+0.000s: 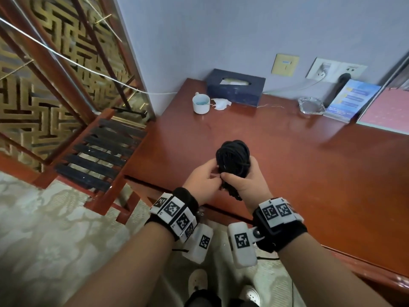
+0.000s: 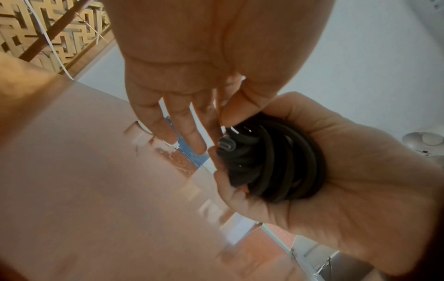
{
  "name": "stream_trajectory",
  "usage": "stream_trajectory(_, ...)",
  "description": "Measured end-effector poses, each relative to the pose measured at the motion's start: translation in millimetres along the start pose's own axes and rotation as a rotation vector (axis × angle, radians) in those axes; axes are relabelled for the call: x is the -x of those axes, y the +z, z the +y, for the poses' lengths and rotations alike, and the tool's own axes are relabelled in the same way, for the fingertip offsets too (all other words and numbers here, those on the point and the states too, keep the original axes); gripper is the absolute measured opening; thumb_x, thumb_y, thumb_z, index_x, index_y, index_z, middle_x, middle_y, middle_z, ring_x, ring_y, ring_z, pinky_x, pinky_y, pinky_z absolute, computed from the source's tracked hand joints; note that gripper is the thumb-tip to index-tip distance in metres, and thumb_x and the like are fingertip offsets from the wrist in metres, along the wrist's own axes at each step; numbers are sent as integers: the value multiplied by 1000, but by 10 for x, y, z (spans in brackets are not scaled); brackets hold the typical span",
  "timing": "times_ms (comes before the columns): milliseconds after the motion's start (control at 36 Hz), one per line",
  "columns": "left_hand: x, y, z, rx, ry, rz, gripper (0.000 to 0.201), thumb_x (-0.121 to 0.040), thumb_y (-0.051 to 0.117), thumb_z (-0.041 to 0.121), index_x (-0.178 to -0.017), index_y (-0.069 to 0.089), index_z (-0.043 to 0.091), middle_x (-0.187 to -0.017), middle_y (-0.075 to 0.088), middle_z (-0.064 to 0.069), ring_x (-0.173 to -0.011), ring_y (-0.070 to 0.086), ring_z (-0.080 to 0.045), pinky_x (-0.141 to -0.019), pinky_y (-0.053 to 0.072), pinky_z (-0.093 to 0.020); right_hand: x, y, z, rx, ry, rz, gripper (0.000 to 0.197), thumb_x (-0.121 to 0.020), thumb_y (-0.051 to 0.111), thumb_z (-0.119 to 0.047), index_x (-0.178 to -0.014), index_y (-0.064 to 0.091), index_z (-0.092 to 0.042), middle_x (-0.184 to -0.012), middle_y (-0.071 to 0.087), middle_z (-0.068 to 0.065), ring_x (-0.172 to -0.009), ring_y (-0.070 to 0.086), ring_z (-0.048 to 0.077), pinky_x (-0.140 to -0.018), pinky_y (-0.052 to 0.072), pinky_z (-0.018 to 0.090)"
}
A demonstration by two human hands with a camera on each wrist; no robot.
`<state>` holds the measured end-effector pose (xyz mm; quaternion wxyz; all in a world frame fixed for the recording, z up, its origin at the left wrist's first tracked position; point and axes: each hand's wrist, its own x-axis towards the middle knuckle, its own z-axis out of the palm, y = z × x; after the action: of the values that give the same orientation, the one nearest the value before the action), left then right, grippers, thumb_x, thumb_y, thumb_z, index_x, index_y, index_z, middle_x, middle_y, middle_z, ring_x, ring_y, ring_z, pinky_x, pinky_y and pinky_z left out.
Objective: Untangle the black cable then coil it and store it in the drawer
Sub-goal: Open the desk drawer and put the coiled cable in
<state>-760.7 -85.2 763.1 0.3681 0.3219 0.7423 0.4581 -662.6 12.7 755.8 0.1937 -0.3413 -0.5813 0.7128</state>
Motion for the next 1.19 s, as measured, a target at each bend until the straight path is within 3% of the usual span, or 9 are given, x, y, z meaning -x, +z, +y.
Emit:
stream_trajectory(222, -130, 119, -367, 19, 74, 35, 55, -88, 45, 0, -133, 54, 30, -115, 68, 5, -93, 65, -10, -84, 53, -33, -133, 43, 339, 64, -42, 48, 72, -56, 80, -25, -119, 45, -22, -108, 65, 8, -98, 66, 26, -80, 56, 52)
stream_trajectory(361, -155, 227, -632, 39, 102, 78, 51, -91, 47, 5, -132, 53, 34, -112, 70, 5, -87, 67, -9, -83, 54, -36, -186, 1, 559, 115, -98, 36, 57, -71, 75, -3, -116, 44, -20, -105, 64, 7, -98, 65, 25, -84, 54, 52)
stream_trajectory(444, -177, 307, -803, 36, 123, 104, 52, -90, 47, 7, -130, 53, 41, -112, 70, 8, -96, 67, -9, -90, 54, -38, -195, -2, 732, 98, -119, 34, 58, -72, 74, 0, -118, 44, -19, -107, 63, 8, -101, 64, 25, -85, 54, 51)
stream_trajectory(611, -162, 436, -1095, 89, 217, 96, 55, -93, 45, -2, -132, 51, 36, -120, 65, 13, -103, 61, 6, -92, 48, -17, -200, -63, 1040, 102, -183, 37, 60, -72, 76, 0, -120, 45, -19, -110, 65, 5, -103, 64, 18, -92, 52, 46)
stream_trajectory(750, -235, 418, -1428, -255, 275, 139, 46, -83, 40, 27, -127, 51, 37, -124, 61, 8, -117, 55, -14, -100, 44, -43, -252, -75, 1279, 133, -227, 4, 60, -71, 78, -6, -119, 46, -21, -111, 64, 3, -104, 63, 15, -93, 51, 45)
stream_trajectory(833, -253, 378, -1576, -559, 254, 141, 53, -84, 31, 29, -132, 54, 24, -142, 52, 3, -135, 40, -18, -113, 29, -42, -290, -58, 1398, 107, -248, 29, 61, -68, 80, -13, -118, 47, -20, -111, 66, 5, -103, 64, 19, -91, 53, 44)
stream_trajectory(917, -217, 378, -1734, -626, 274, 112, 47, -96, 38, 16, -142, 46, 21, -155, 33, 6, -147, 16, -11, -120, 5, -38, -302, -54, 1450, -17, -249, 54, 53, -75, 74, 1, -119, 46, -9, -107, 67, 9, -97, 67, 18, -81, 56, 33)
stream_trajectory(1056, -142, 355, -1966, -593, 450, 227, 43, -86, 55, 14, -128, 61, 17, -140, 52, 2, -140, 34, -19, -118, 20, -41, -281, -5, 1509, 8, -277, 111, 50, -74, 76, -3, -114, 47, -13, -108, 66, 9, -99, 66, 21, -87, 55, 41)
stream_trajectory(1194, -49, 394, -2106, -885, 464, 107, 76, -86, 56, 22, -153, 21, 27, -162, 11, 8, -150, -4, -17, -117, -11, -38, -206, 59, 1560, 5, -309, 156, 54, -72, 76, -3, -116, 47, -11, -109, 65, 12, -101, 66, 25, -87, 55, 46)
